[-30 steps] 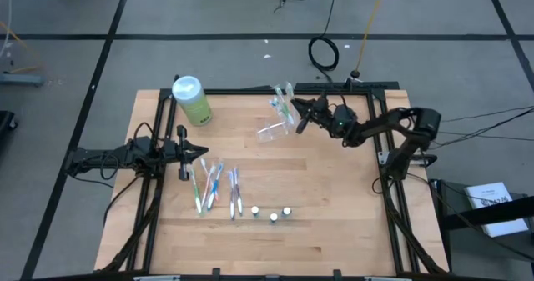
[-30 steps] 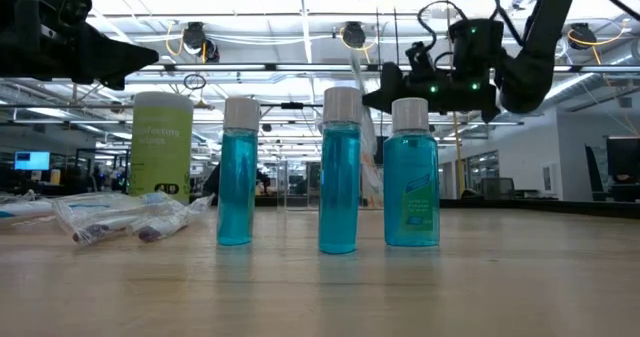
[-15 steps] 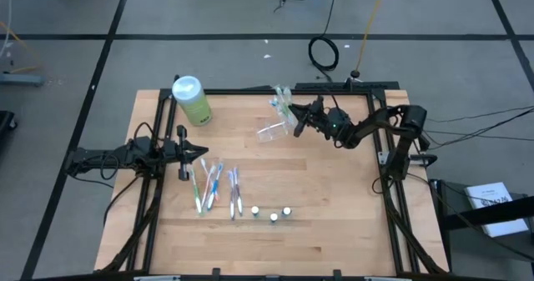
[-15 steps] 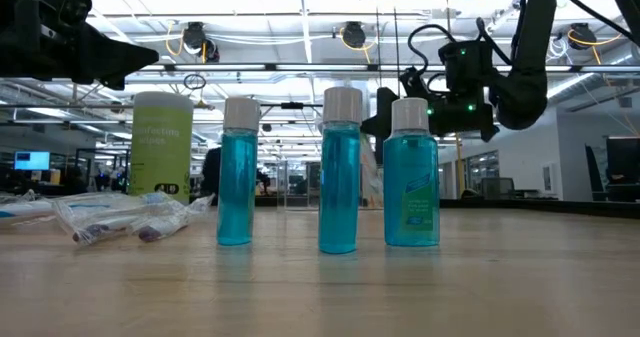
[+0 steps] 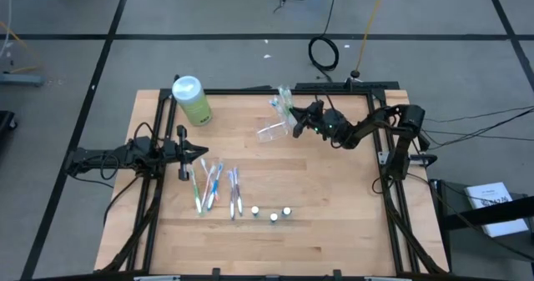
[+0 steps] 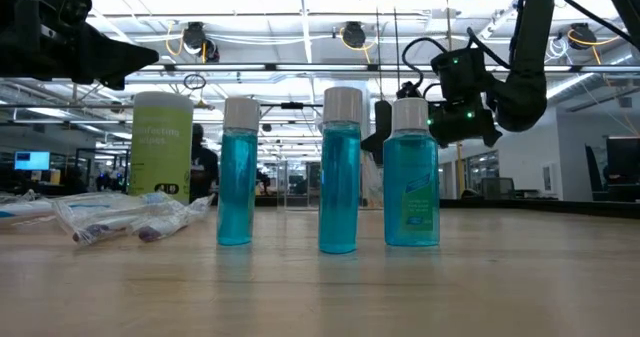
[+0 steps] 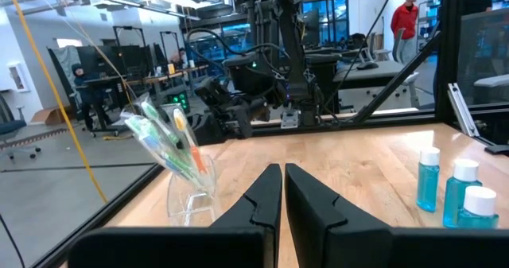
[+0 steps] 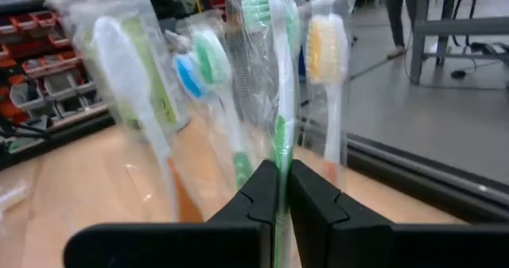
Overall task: Pick & Place toothbrushing station
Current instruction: Put the green toothbrush into the transparent organizer
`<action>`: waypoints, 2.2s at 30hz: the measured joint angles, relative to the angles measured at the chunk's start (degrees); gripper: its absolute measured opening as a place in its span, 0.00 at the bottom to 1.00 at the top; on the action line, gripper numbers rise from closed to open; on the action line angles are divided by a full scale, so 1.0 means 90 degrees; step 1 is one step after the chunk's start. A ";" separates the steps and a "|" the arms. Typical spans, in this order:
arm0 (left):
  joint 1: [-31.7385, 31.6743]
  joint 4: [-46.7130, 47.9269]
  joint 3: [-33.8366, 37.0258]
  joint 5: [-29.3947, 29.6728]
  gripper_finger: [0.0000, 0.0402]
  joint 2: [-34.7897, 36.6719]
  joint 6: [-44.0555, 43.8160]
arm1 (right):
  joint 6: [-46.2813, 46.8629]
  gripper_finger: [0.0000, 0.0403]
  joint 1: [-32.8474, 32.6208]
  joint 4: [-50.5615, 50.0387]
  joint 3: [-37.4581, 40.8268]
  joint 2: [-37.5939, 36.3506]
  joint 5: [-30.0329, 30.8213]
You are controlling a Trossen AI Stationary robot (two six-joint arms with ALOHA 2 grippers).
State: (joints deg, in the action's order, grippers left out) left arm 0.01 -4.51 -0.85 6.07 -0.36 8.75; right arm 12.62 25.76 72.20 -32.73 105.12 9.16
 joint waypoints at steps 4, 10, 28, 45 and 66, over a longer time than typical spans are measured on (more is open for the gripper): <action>0.0000 -0.0002 0.0000 0.0001 0.06 -0.0002 0.0000 | -0.0005 0.03 0.0000 -0.0184 -0.0005 -0.0002 0.0003; 0.0000 0.0000 -0.0001 0.0002 0.06 -0.0002 0.0000 | -0.0022 0.03 0.0000 -0.0508 -0.0011 -0.0007 0.0006; 0.0000 -0.0002 0.0001 0.0000 0.06 -0.0002 0.0000 | -0.0024 0.04 0.0000 -0.0685 -0.0003 -0.0007 -0.0023; 0.0001 -0.0001 -0.0002 0.0002 0.06 -0.0002 0.0000 | 0.0007 0.10 0.0000 -0.0591 0.0013 0.0008 -0.0051; 0.0002 0.0000 0.0001 0.0000 0.06 -0.0002 0.0000 | -0.0244 0.36 -0.0138 0.0310 0.0013 0.0007 -0.0055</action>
State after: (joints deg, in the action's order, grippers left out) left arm 0.03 -4.51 -0.84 6.07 -0.38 8.75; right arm 10.42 24.51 74.99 -32.61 105.19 8.67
